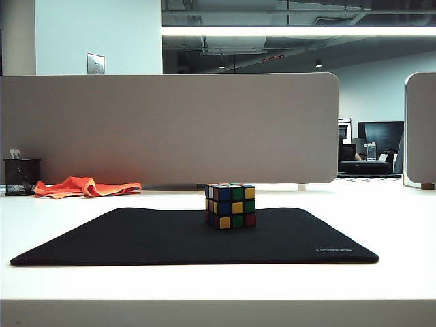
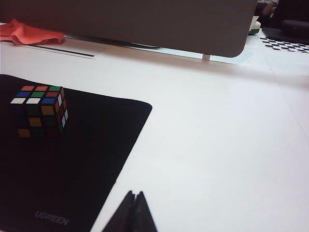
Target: Pick up the cube on the right side of the mouse pad, then place it in the center of the mouse pad.
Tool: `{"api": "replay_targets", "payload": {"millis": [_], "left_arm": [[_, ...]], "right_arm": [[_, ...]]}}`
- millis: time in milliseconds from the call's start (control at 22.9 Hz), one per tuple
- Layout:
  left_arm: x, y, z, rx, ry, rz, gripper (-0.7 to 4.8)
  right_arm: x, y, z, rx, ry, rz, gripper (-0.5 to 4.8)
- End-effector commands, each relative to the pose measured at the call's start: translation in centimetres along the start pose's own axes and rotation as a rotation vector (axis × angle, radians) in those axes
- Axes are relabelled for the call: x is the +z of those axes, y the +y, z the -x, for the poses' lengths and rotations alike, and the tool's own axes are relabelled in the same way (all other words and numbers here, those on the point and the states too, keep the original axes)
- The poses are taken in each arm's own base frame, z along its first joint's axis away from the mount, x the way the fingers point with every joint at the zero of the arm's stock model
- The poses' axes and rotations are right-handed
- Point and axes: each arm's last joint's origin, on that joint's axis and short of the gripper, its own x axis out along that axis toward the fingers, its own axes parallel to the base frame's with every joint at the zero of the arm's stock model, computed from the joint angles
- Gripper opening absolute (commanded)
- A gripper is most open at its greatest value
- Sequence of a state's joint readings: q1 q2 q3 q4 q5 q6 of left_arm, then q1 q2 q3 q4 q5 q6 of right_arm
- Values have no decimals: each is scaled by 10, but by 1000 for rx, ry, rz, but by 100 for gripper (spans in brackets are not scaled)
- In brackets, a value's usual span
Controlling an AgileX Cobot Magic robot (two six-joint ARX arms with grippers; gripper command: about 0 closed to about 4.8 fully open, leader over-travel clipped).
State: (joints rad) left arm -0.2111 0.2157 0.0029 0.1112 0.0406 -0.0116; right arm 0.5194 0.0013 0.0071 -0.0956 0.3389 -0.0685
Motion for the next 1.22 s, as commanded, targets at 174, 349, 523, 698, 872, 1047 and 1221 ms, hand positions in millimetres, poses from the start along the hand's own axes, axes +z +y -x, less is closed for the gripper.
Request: {"api": "replay_targets", "payload": {"millis": [174,349,523,698,872,1047,1221], "left_arm": [[14,0,13,6,-165,-14,-5],[18,0,16,7,-221,-17,-5],[17,0,15,10,-210,-16,-5],[17,8,16,83,-211,-17,-5],[17,15,17,163,-211,-18,-5],[17,20,18,209,-211,-17,-5],[17,20,18,211,-211,-17,-5]], "right_arm": [[0,-3,-1,-34,-10,-7,9],[-1,-11,-2,-118,-2,-13,9],[-2,-21,-3,-225,8,-21,9],[-3,-33,-2,-347,20,-31,9],[-4,-43,-1,-449,30,-39,9],[-5,-49,1,-512,36,-44,9],[-5,-49,1,-514,36,-44,9]]}}
